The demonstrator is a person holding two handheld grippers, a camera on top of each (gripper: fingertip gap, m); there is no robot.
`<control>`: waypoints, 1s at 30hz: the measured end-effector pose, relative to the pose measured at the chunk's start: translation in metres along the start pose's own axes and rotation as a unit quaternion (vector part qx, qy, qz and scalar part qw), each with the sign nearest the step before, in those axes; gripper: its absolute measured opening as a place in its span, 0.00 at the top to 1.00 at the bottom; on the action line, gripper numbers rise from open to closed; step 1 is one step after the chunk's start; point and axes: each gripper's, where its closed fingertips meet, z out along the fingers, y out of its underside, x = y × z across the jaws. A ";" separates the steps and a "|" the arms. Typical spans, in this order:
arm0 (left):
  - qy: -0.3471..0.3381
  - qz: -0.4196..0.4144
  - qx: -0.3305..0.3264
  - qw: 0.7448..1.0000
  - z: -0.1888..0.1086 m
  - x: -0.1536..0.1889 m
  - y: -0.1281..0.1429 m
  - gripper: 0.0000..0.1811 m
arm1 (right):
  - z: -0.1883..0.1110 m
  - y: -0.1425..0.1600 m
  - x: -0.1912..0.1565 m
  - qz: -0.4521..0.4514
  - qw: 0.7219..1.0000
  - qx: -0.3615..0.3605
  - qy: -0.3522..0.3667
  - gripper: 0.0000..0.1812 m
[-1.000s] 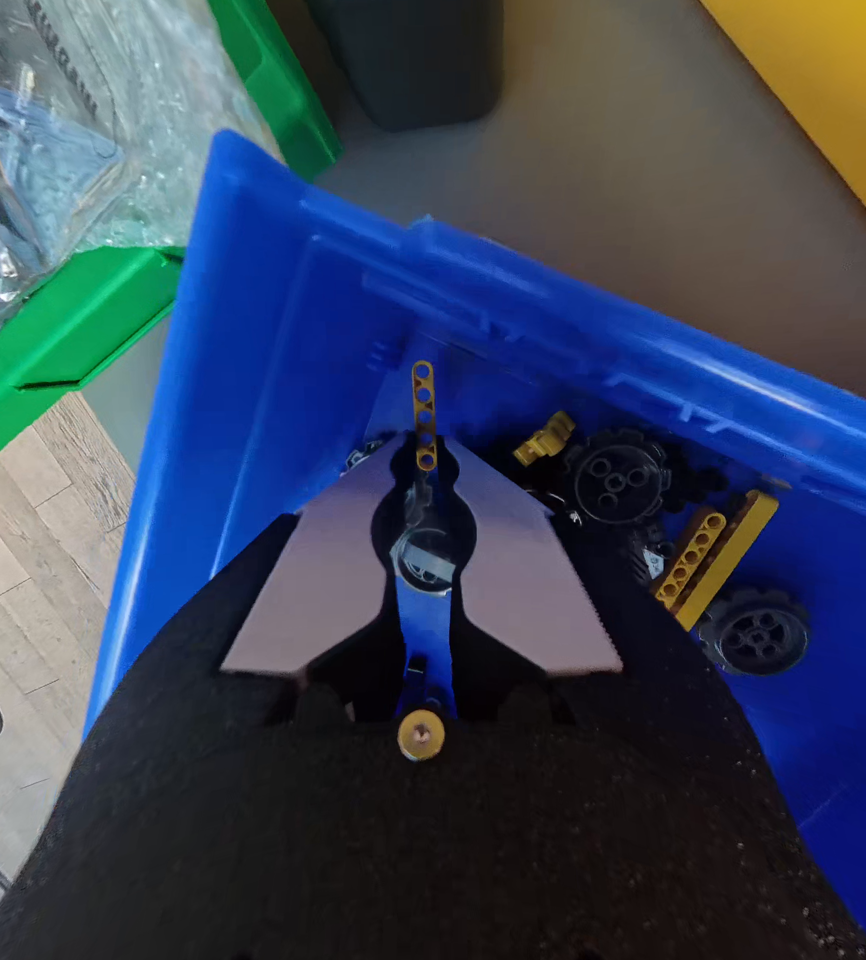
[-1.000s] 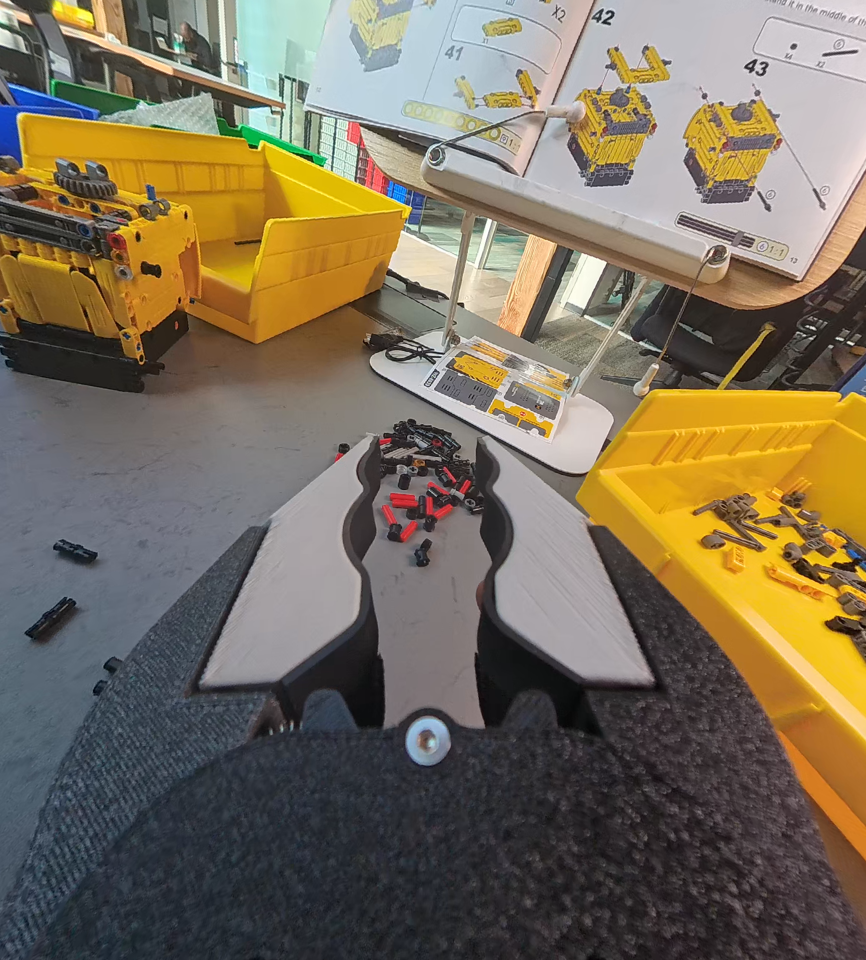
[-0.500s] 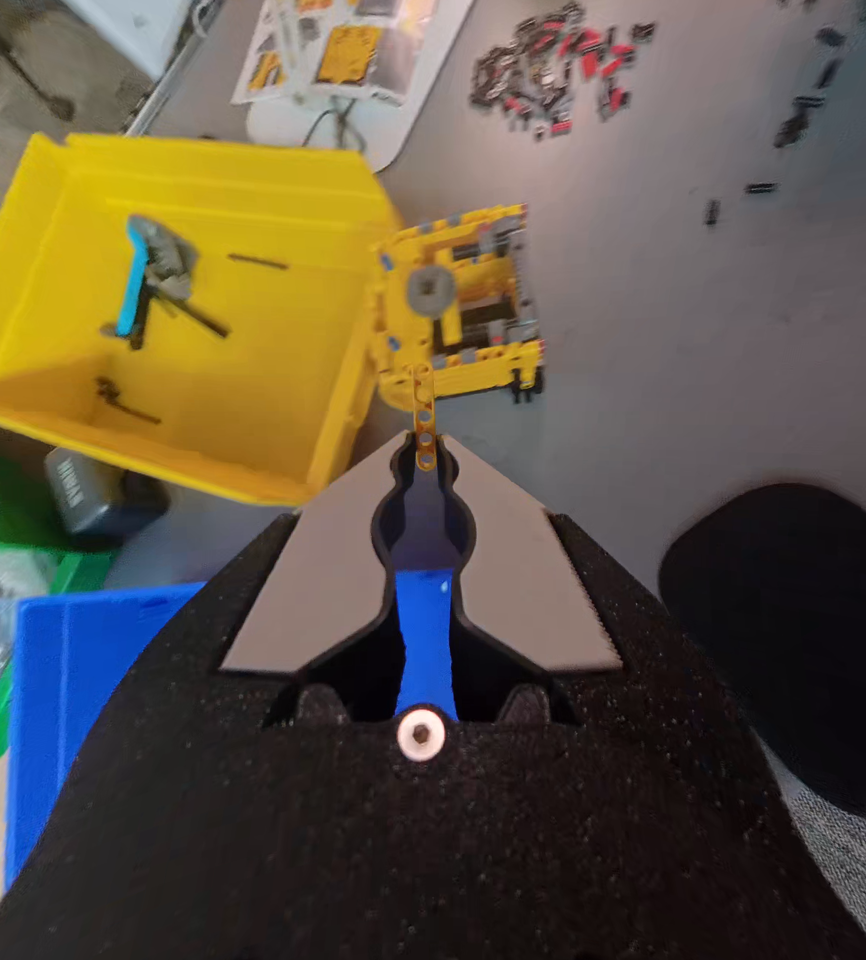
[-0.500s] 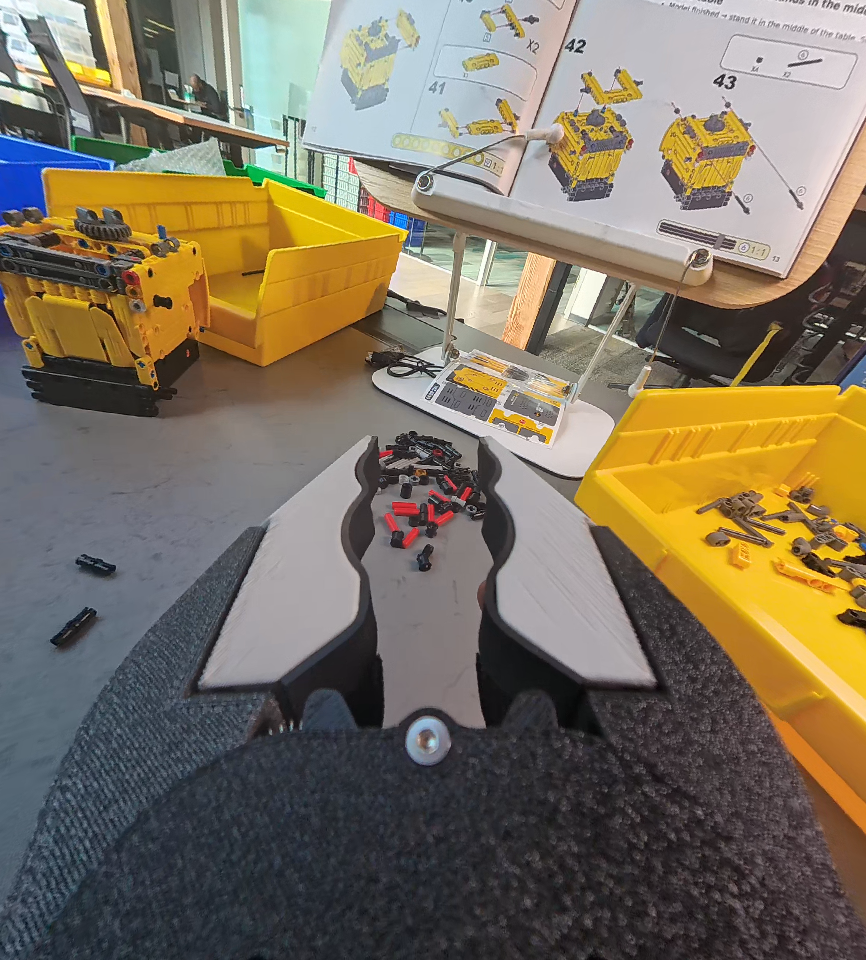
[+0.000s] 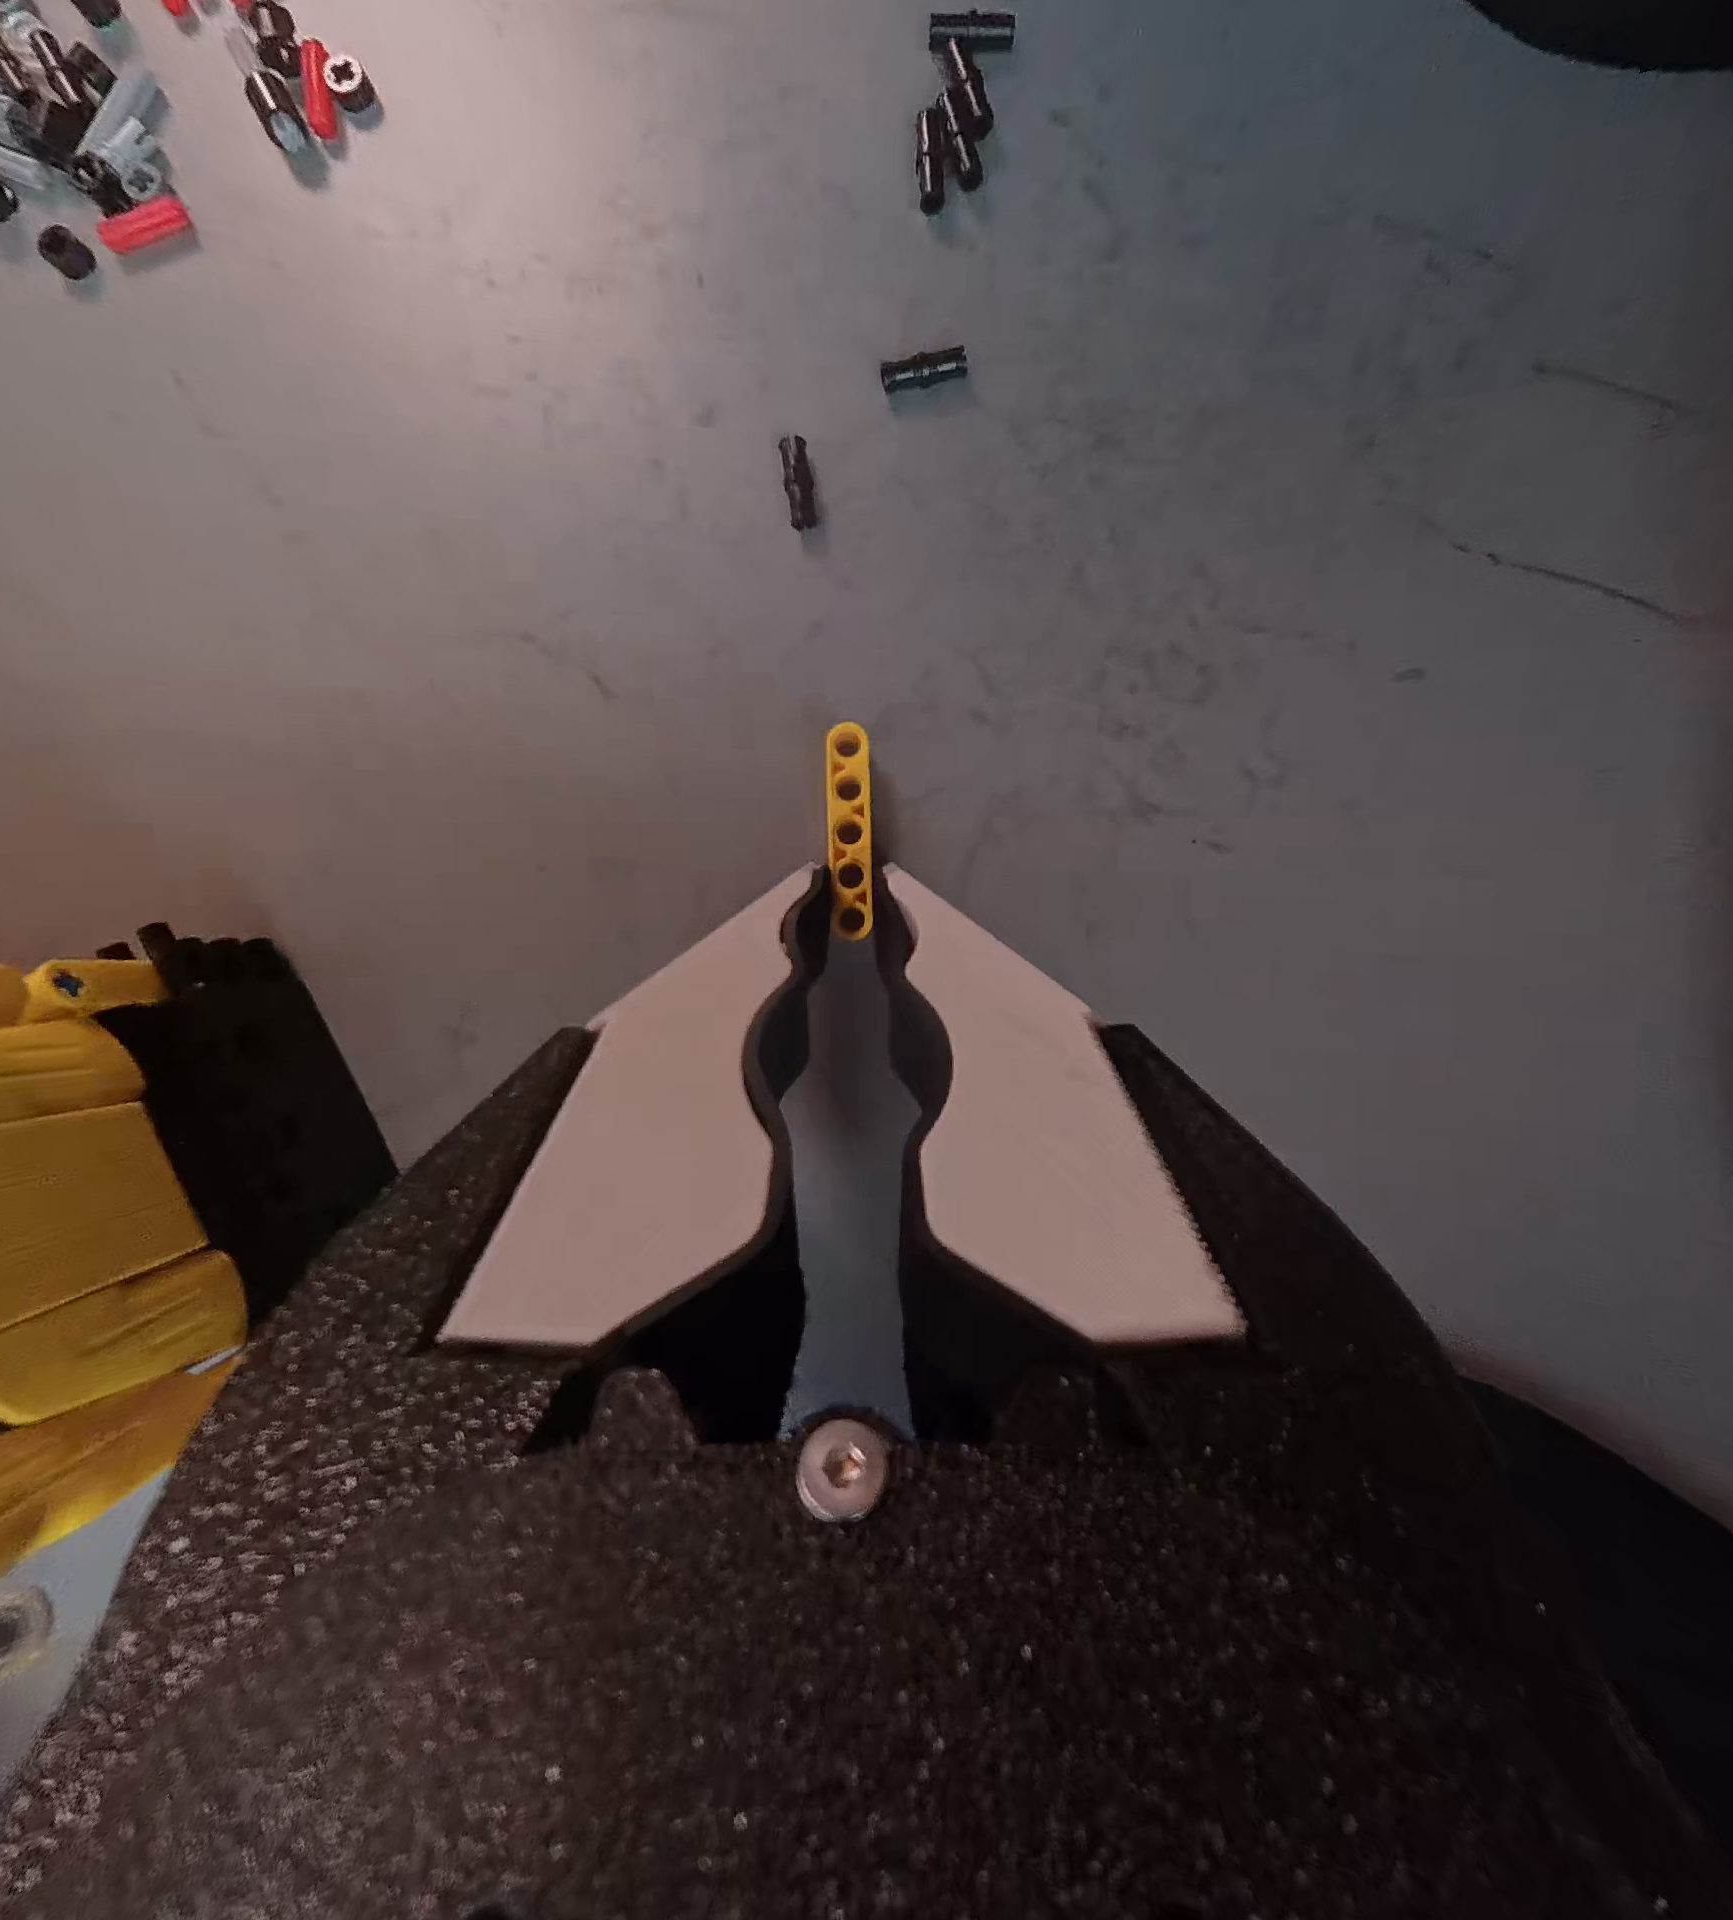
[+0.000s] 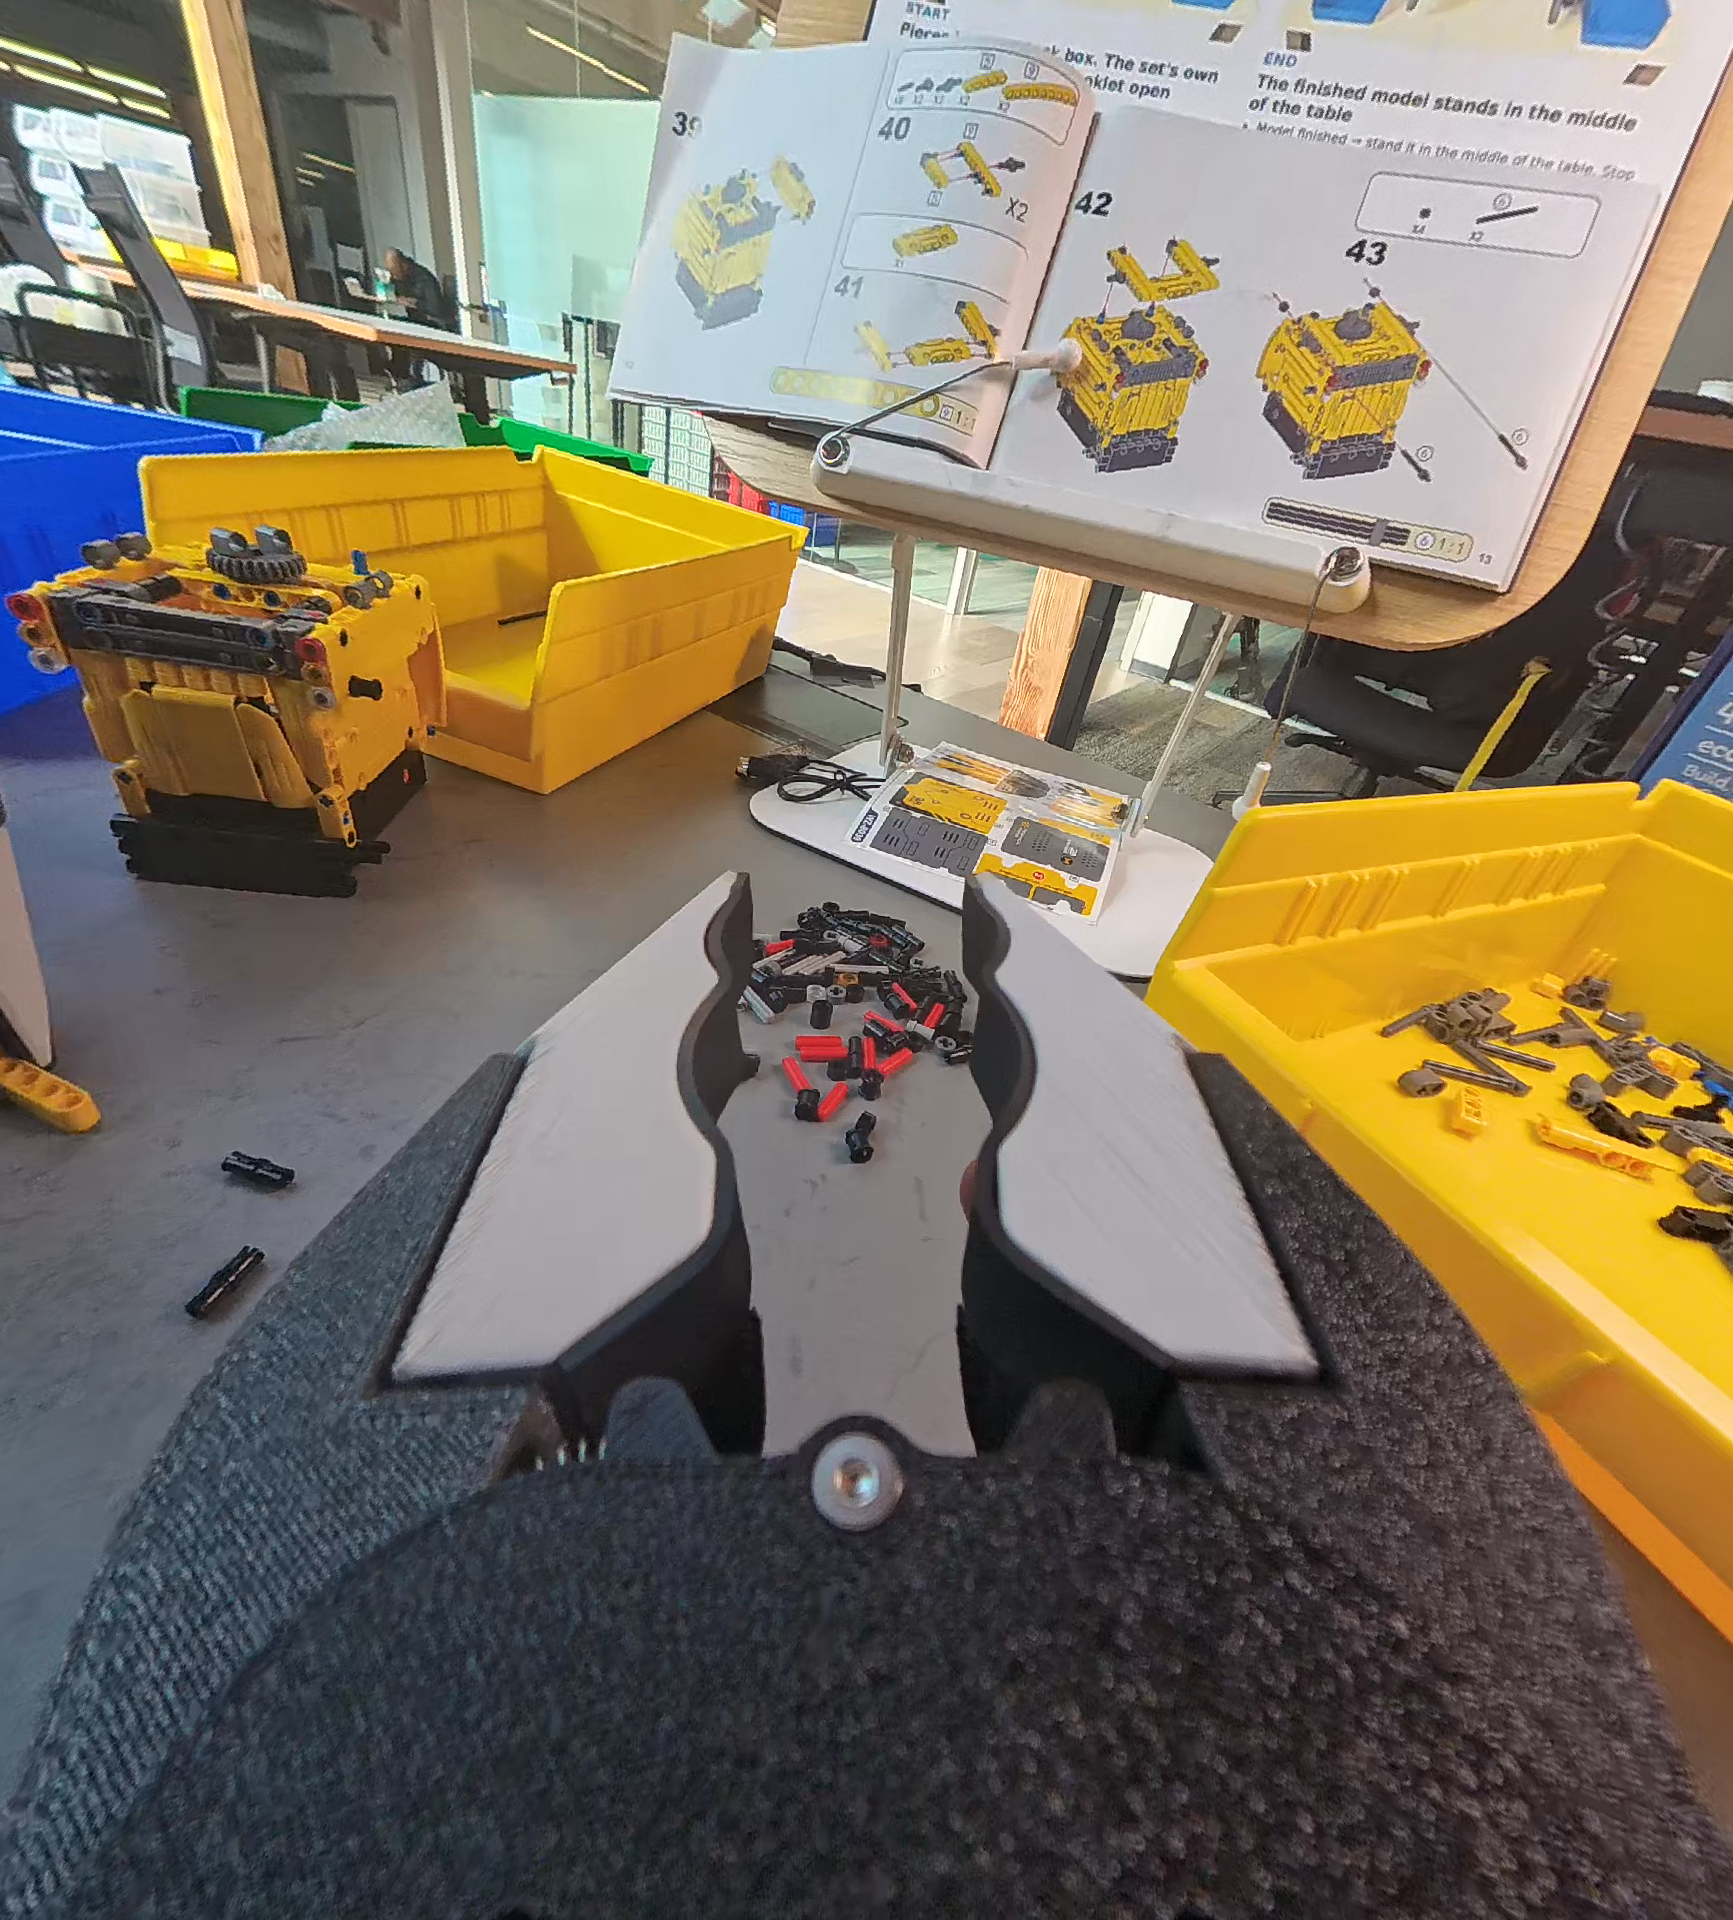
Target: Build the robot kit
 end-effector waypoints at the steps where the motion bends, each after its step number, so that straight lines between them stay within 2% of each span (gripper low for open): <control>1: -0.003 -0.003 0.002 1.000 -0.001 0.000 0.001 0.96 | 0.000 0.001 0.000 0.001 1.000 -0.001 -0.001 0.78; 4: -0.028 -0.004 0.017 0.999 -0.013 -0.003 0.001 0.89 | 0.000 0.000 0.001 0.003 1.000 0.000 0.000 0.78; 6: -0.054 -0.018 0.053 0.997 -0.042 -0.012 -0.006 0.88 | 0.000 0.000 0.002 0.006 1.000 0.001 0.002 0.78; 8: -0.125 -0.042 0.088 0.987 -0.092 -0.039 -0.007 0.88 | 0.000 0.001 0.002 0.015 1.000 0.000 0.001 0.78; 10: -0.222 -0.089 0.105 0.965 -0.159 -0.081 0.008 0.88 | 0.002 0.002 0.003 0.022 1.000 -0.002 -0.001 0.78; 12: -0.329 -0.148 0.107 0.927 -0.232 -0.128 0.041 0.87 | 0.002 0.004 0.003 0.031 1.000 -0.004 -0.003 0.78; 13: -0.369 -0.180 0.092 0.907 -0.263 -0.148 0.066 0.87 | 0.003 0.004 0.003 0.035 0.999 -0.004 -0.004 0.78; 15: -0.428 -0.248 0.022 0.869 -0.310 -0.183 0.129 0.85 | 0.003 0.005 0.003 0.041 0.999 -0.006 -0.006 0.78; 16: -0.442 -0.274 -0.015 0.854 -0.325 -0.196 0.159 0.86 | 0.003 0.005 0.003 0.043 0.999 -0.007 -0.006 0.78; 18: -0.440 -0.329 -0.079 0.832 -0.334 -0.215 0.215 0.86 | 0.003 0.005 0.004 0.044 0.999 -0.007 -0.006 0.78; 20: -0.413 -0.378 -0.132 0.818 -0.323 -0.227 0.258 0.85 | 0.003 0.005 0.004 0.043 0.999 -0.007 -0.005 0.78; 22: -0.393 -0.433 -0.171 0.793 -0.307 -0.236 0.292 0.86 | 0.003 0.006 0.003 0.042 0.999 -0.008 -0.006 0.78; 25: -0.366 -0.544 -0.136 0.742 -0.279 -0.253 0.311 0.87 | 0.003 0.007 0.003 0.043 0.999 -0.009 -0.007 0.78; 28: -0.416 -0.581 -0.133 0.687 -0.282 -0.273 0.334 0.89 | 0.003 0.006 0.003 0.045 0.999 -0.008 -0.009 0.78; 30: -0.422 -0.614 -0.115 0.657 -0.278 -0.276 0.342 0.88 | 0.002 0.006 0.003 0.047 0.999 -0.007 -0.011 0.78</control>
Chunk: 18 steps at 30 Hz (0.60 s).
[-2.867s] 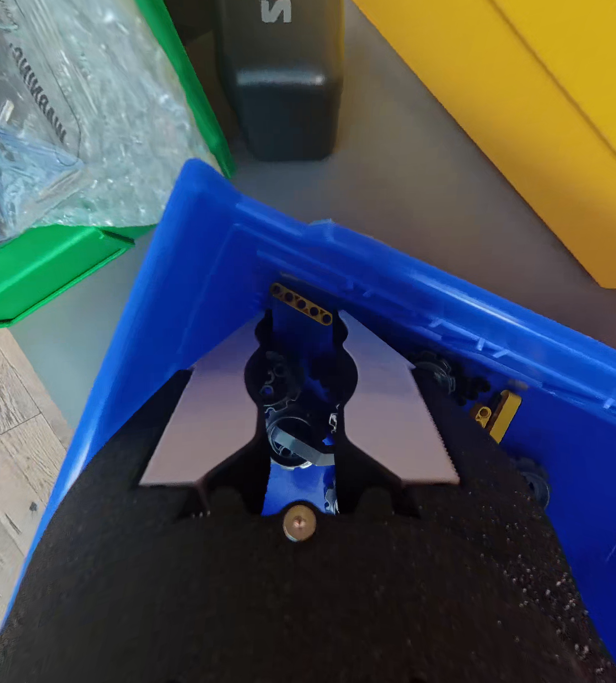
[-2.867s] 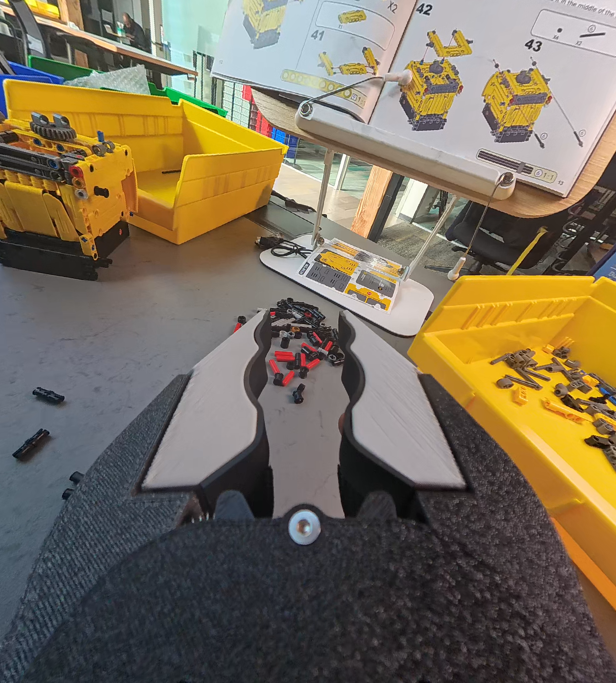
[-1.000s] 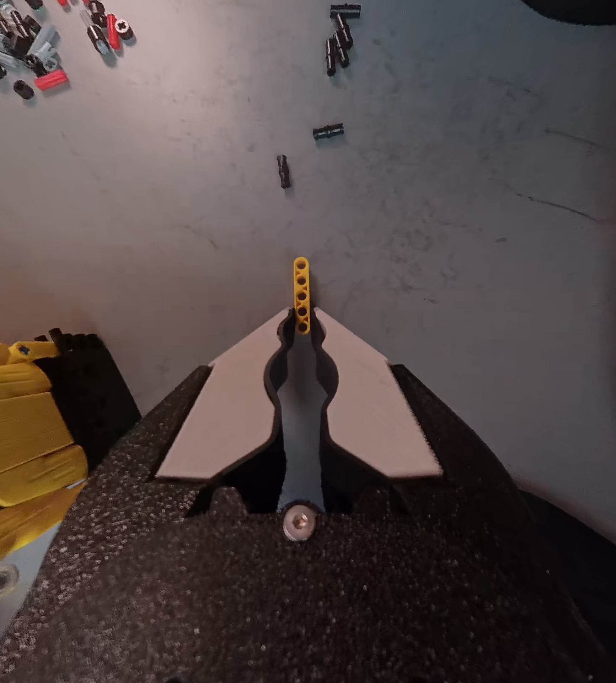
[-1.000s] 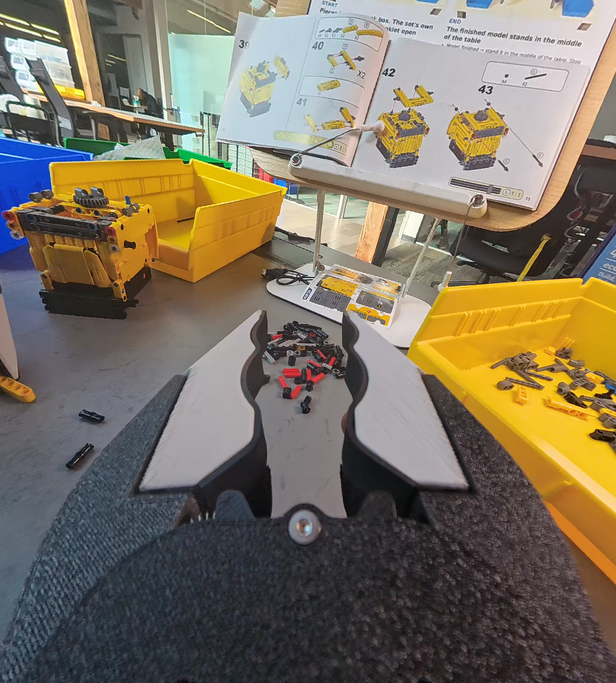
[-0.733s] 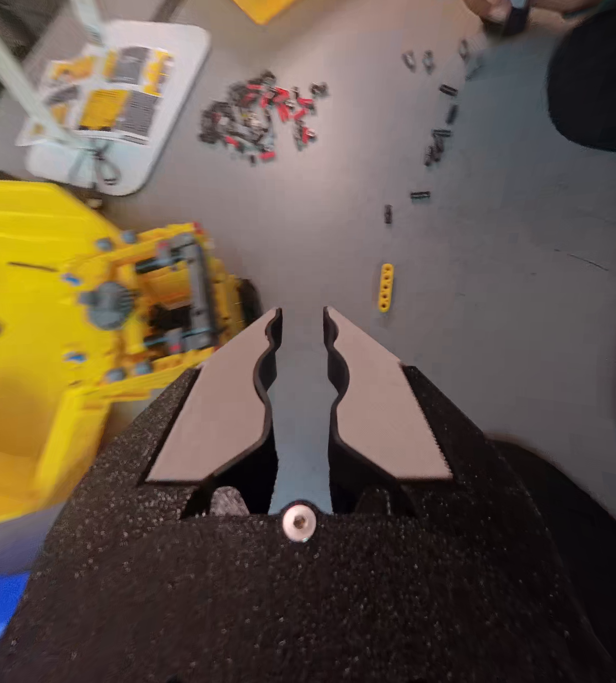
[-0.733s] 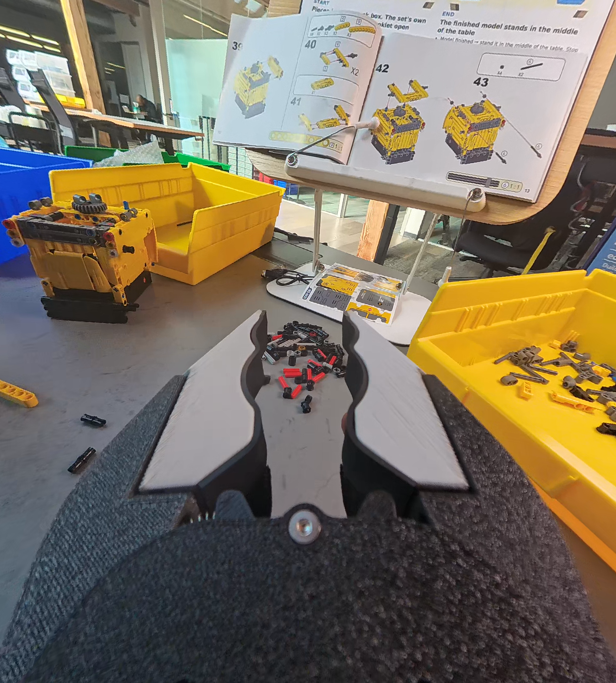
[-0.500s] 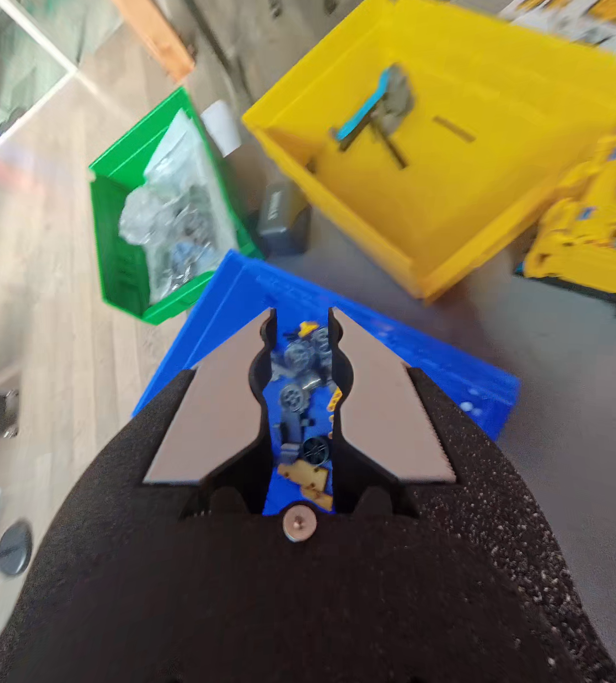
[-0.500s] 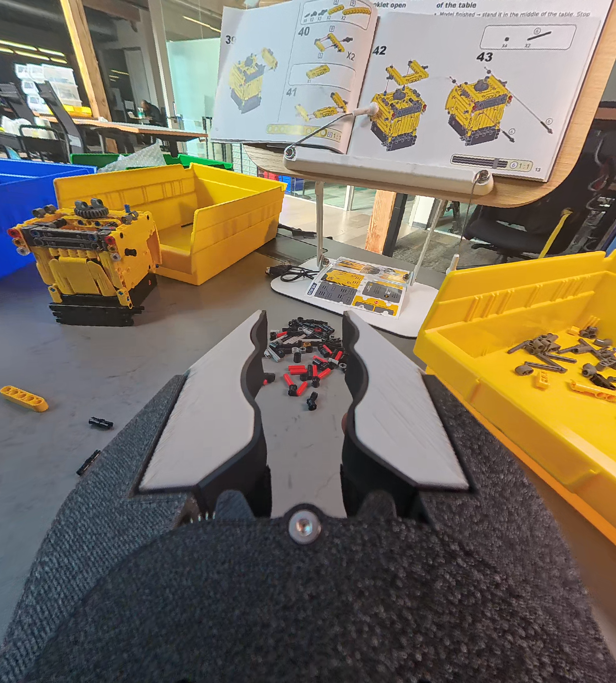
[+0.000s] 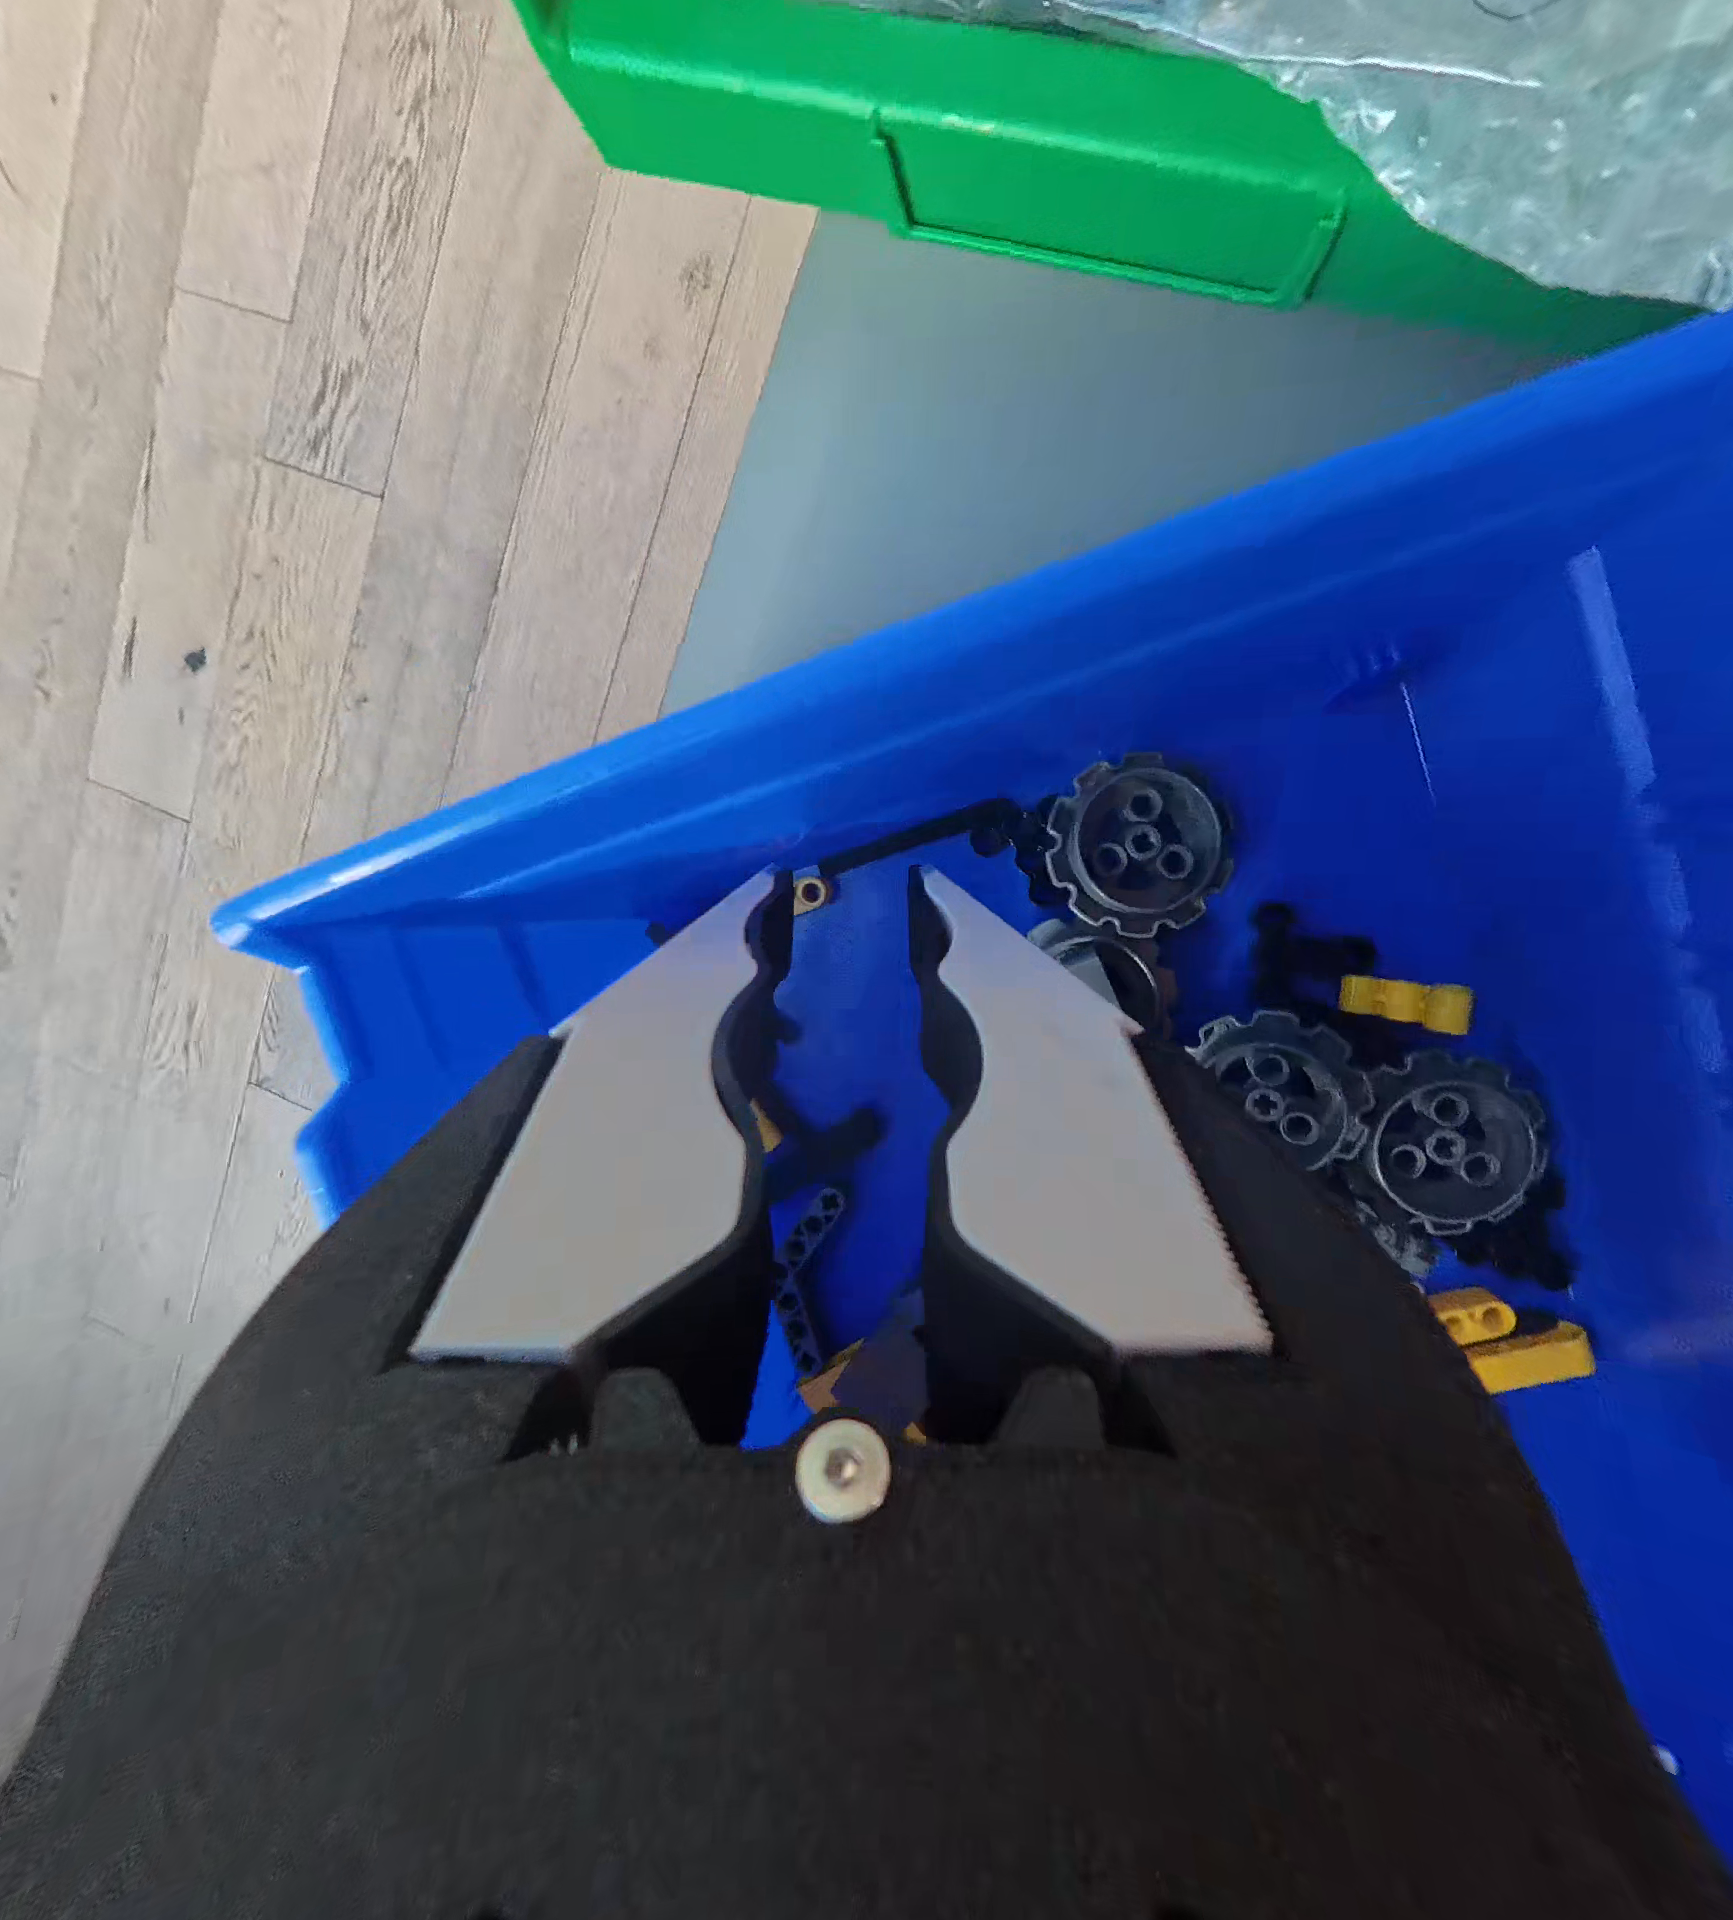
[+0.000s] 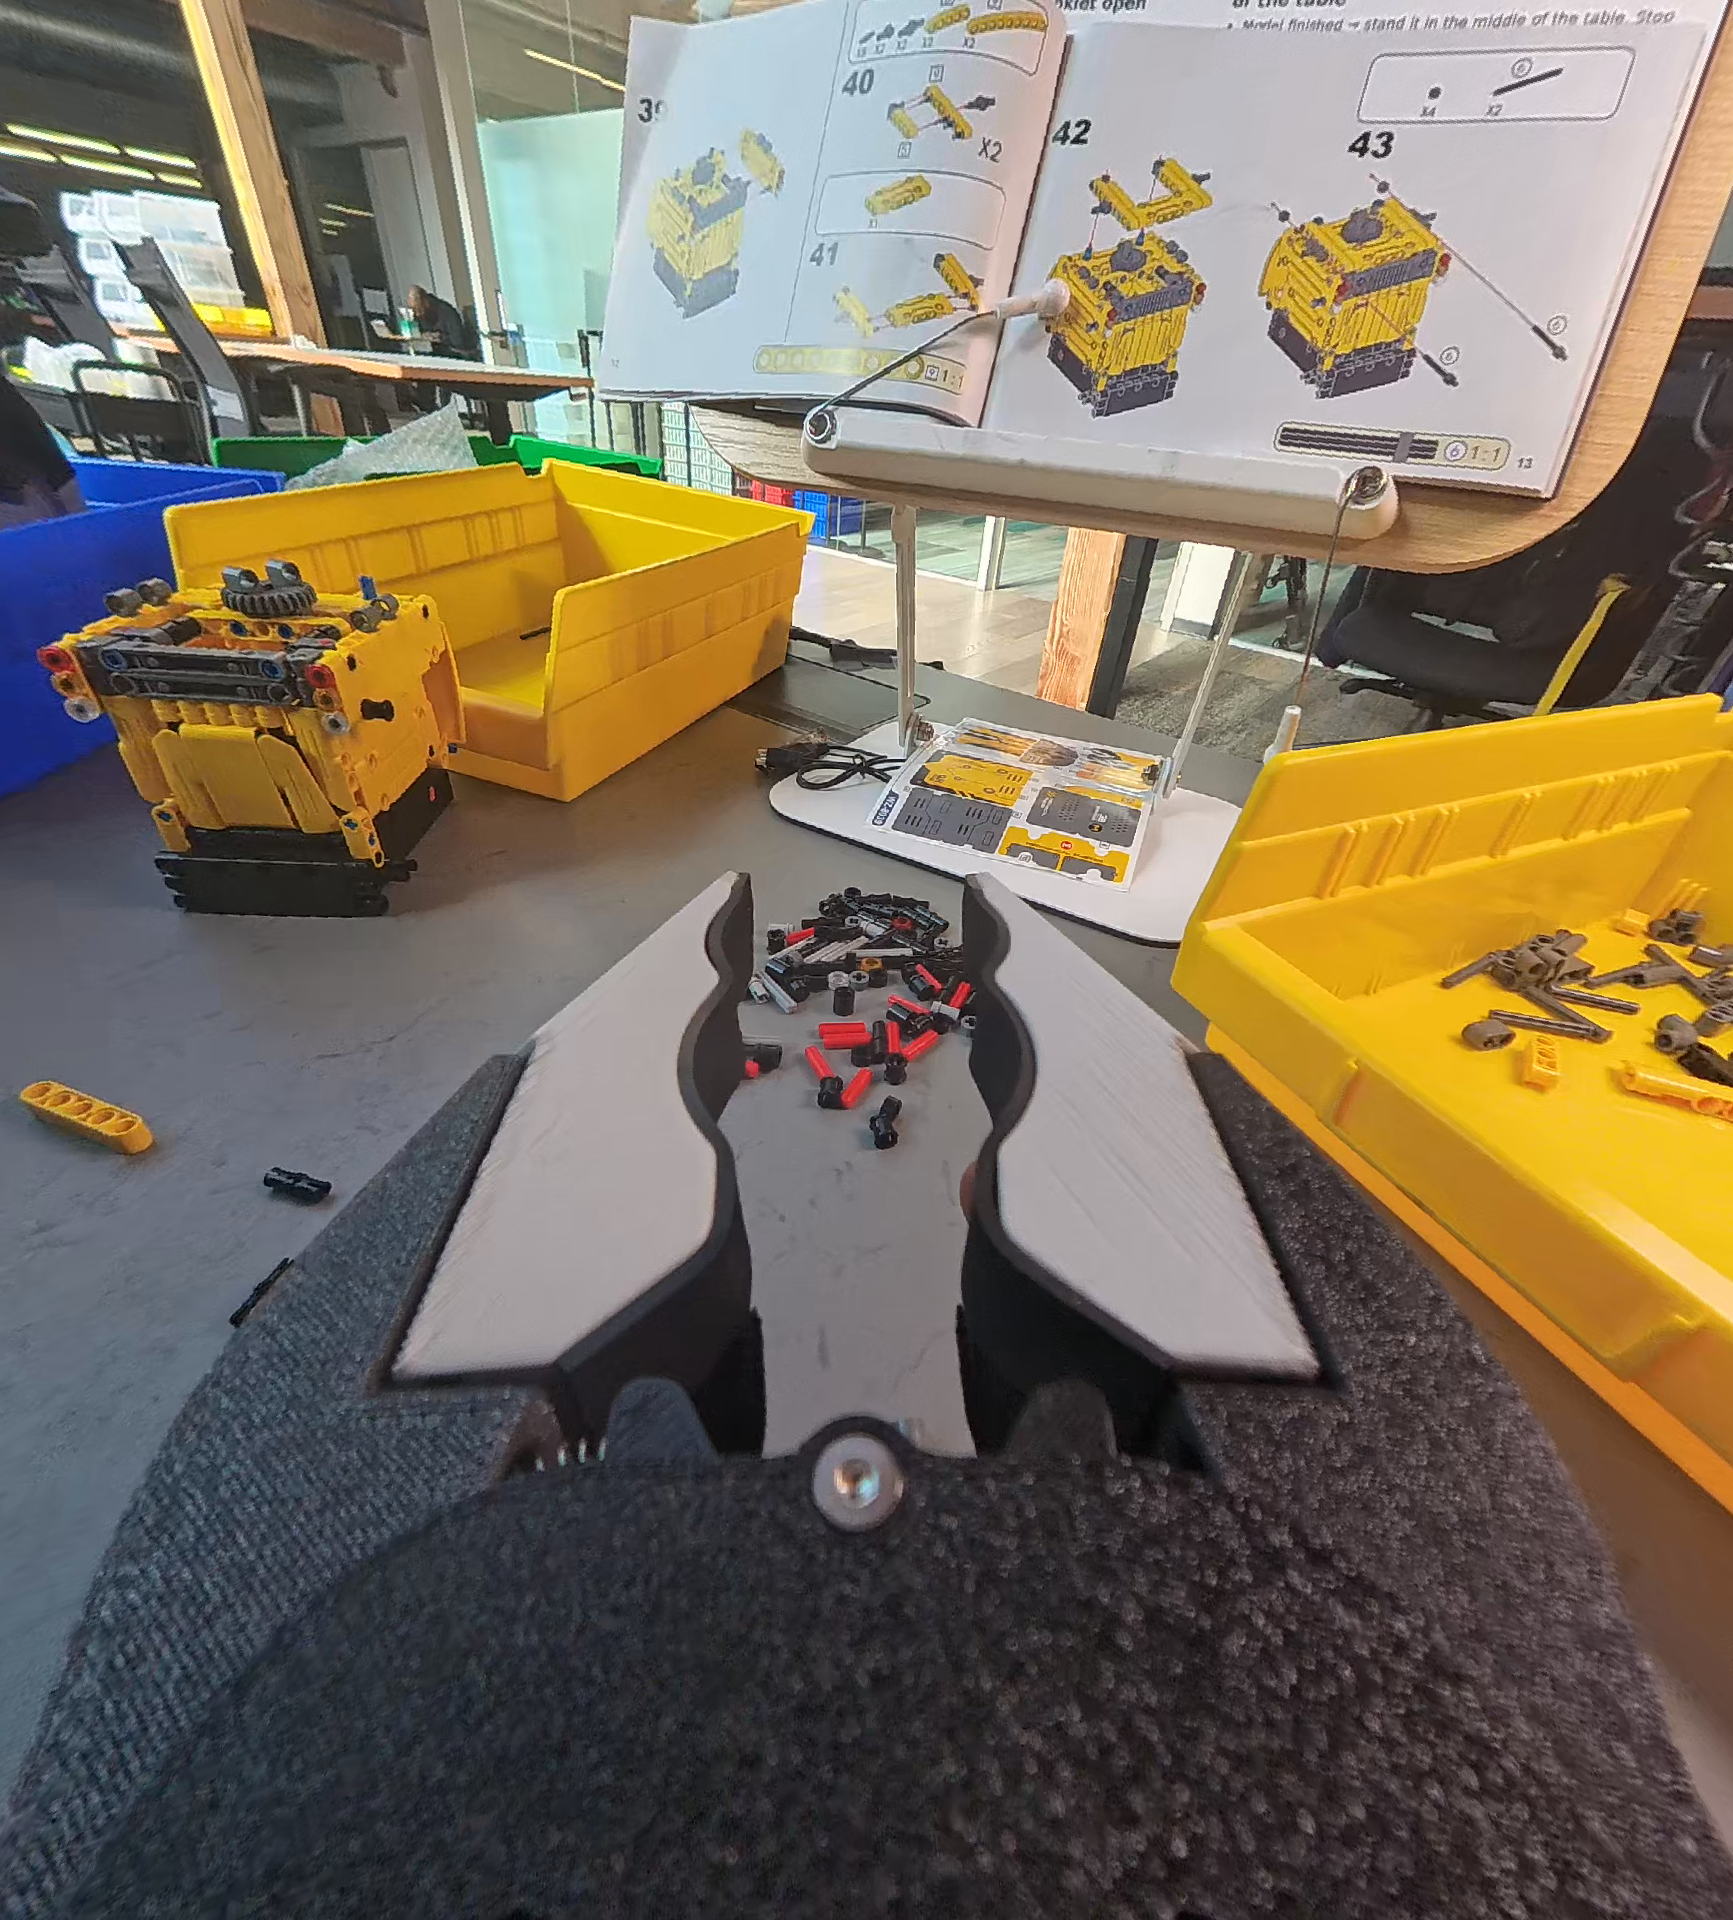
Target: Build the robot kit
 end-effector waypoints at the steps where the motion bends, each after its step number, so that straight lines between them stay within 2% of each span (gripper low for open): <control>1: -0.016 -0.017 0.001 1.000 0.004 -0.005 0.001 0.89 | 0.000 0.000 0.000 0.001 1.000 -0.001 -0.001 0.78; 7: -0.098 -0.070 0.002 0.993 0.021 -0.025 0.016 0.94 | 0.000 0.001 -0.001 0.006 1.000 0.000 -0.008 0.78; 10: -0.113 -0.079 -0.005 0.990 0.033 -0.030 0.026 0.98 | -0.001 0.001 0.000 0.009 1.000 0.000 -0.008 0.78; 14: -0.111 -0.085 0.009 0.990 0.037 -0.029 0.025 1.00 | -0.001 0.001 0.001 0.017 1.000 -0.002 -0.009 0.78; 18: -0.067 -0.077 -0.011 0.995 0.033 -0.023 0.030 1.00 | -0.001 0.002 0.001 0.017 1.000 -0.002 -0.010 0.78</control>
